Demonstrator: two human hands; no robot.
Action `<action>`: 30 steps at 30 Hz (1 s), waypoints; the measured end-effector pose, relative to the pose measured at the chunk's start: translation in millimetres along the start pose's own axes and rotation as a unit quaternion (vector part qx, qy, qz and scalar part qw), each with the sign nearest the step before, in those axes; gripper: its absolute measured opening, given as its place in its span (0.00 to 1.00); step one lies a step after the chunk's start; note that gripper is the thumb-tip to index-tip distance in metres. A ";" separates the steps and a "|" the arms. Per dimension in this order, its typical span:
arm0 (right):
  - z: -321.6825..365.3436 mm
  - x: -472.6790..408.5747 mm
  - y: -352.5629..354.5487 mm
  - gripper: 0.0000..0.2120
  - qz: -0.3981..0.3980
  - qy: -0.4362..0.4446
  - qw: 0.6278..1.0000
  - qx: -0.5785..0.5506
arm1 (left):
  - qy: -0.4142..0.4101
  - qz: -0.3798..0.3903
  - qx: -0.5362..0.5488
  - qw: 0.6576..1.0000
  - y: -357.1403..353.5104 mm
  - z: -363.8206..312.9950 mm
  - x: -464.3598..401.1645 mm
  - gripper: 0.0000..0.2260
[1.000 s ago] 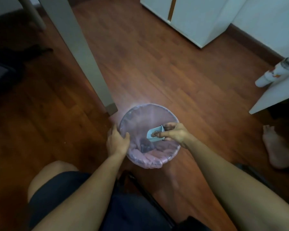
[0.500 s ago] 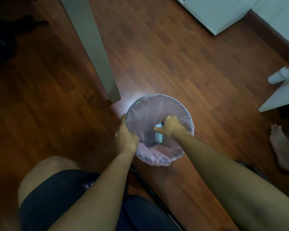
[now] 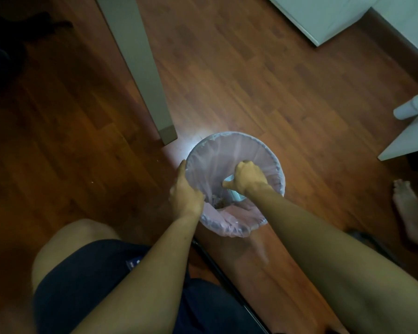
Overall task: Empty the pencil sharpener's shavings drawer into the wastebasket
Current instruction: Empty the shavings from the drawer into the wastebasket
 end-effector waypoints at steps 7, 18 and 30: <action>-3.0 -0.6 -0.7 0.28 0.012 -0.003 0.999 -0.048 | 0.003 0.005 -0.007 1.000 -0.7 -3.1 -0.8 0.32; -4.6 19.8 50.9 0.23 0.027 -0.004 0.998 -0.063 | 0.021 0.023 -0.041 0.999 18.1 -29.5 7.3 0.27; 14.0 105.2 179.5 0.34 -0.072 0.003 0.983 -0.168 | -0.082 0.002 -0.057 0.995 102.3 -134.6 51.5 0.23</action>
Point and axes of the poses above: each hand's wrist, its own x-axis away from the middle knuckle, its own y-axis out of the back of the hand, z = x × y, the point moved 5 cm from there along -x, towards the middle knuckle, and after that the axes turned 10 degrees about x, right-handed, at the moved point
